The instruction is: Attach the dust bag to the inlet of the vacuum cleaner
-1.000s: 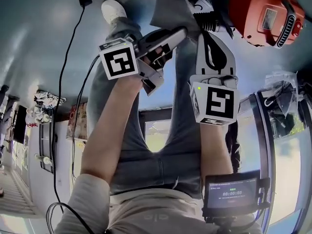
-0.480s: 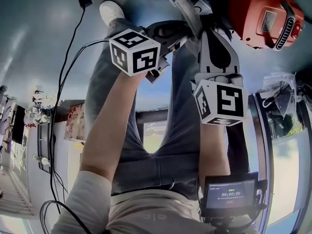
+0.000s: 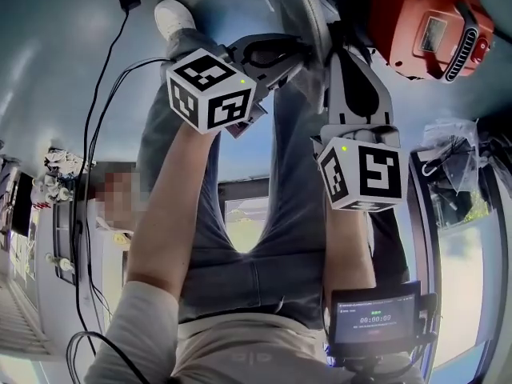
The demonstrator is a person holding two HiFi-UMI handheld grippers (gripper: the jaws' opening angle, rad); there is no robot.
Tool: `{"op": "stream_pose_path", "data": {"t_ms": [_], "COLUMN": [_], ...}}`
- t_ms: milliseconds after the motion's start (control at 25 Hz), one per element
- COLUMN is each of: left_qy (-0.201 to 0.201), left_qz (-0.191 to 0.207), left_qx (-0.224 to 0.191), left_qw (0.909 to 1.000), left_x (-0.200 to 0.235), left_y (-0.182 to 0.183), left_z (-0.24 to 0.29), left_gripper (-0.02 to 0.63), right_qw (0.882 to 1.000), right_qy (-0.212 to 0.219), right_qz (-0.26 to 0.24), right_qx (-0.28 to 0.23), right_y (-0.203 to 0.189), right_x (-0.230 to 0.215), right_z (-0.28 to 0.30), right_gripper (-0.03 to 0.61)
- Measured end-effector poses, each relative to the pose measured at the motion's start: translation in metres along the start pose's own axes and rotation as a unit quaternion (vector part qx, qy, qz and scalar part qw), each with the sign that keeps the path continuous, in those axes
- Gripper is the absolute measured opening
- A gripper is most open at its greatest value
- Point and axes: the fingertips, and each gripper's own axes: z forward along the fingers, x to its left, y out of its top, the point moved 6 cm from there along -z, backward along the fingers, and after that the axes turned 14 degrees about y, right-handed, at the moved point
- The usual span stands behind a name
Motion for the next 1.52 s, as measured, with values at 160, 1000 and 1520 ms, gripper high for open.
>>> {"op": "stream_pose_path", "data": {"t_ms": [160,1000,1520], "left_qy": [0.046,0.004,-0.006], "left_qz": [-0.101,-0.157,-0.142], "left_qx": [0.042,0.014,0.045], "left_qw": [0.9929,0.9874,0.9889], "left_x": [0.029,0.0,-0.012], "left_y": [-0.017,0.073,0.094], "left_z": [0.017,-0.036,0.004], "left_gripper": [0.061,0.201,0.017], "right_qw": [0.998,0.988,0.99], "right_qy": [-0.004,-0.045,-0.072], "right_qz": [-0.057,-0.139,-0.12], "right_qx": [0.028,0.047,0.021], "right_y": [-0.013,-0.014,-0.022], "right_x": [0.005,0.016,0.011], "right_z": [0.011,0.02,0.014], "right_gripper": [0.015,0.015,0.015]}}
